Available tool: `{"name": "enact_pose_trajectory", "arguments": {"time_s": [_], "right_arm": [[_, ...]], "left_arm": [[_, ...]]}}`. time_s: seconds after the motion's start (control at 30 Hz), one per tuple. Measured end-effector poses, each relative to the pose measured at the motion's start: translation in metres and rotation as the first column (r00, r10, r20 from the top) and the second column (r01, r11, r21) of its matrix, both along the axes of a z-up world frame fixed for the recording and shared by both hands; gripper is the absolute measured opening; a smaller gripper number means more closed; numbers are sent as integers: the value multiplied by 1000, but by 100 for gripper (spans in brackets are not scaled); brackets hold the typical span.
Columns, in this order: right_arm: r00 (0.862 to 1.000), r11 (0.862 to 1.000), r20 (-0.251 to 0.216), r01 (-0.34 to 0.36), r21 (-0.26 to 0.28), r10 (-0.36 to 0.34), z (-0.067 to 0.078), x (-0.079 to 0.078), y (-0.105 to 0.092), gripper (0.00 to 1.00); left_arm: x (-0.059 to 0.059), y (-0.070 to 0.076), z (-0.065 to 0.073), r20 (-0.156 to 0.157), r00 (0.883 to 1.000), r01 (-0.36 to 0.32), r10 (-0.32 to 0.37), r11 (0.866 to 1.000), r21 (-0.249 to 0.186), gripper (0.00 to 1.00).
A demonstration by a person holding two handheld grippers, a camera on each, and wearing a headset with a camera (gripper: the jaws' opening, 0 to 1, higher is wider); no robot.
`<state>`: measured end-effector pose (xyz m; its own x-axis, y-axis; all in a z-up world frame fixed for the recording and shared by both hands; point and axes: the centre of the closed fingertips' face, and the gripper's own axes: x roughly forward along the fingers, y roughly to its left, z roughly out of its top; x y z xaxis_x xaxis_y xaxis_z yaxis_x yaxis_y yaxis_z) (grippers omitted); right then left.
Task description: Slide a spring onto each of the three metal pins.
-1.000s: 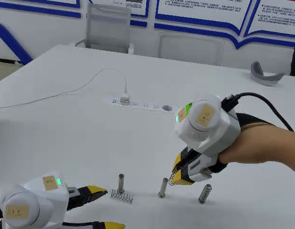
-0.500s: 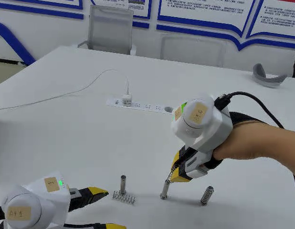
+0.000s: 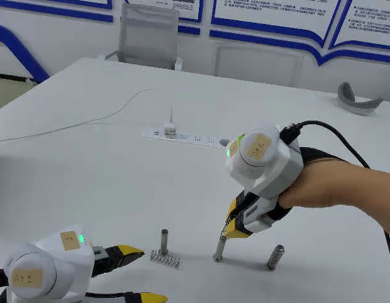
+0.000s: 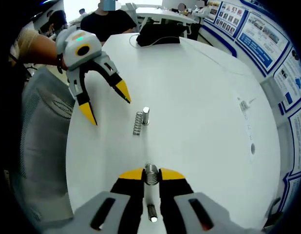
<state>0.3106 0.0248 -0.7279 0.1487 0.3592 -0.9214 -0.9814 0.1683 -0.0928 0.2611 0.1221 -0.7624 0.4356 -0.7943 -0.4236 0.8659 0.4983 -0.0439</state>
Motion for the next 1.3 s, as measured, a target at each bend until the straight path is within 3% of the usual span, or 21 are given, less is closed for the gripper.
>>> {"name": "enact_pose_trajectory", "arguments": {"time_s": [1.3], "right_arm": [[998,1000,-57,11,-27,-12,-26,1,3,13]], "left_arm": [[1,1,-4,-11,1000,-7,7,1000,0,49]]}}
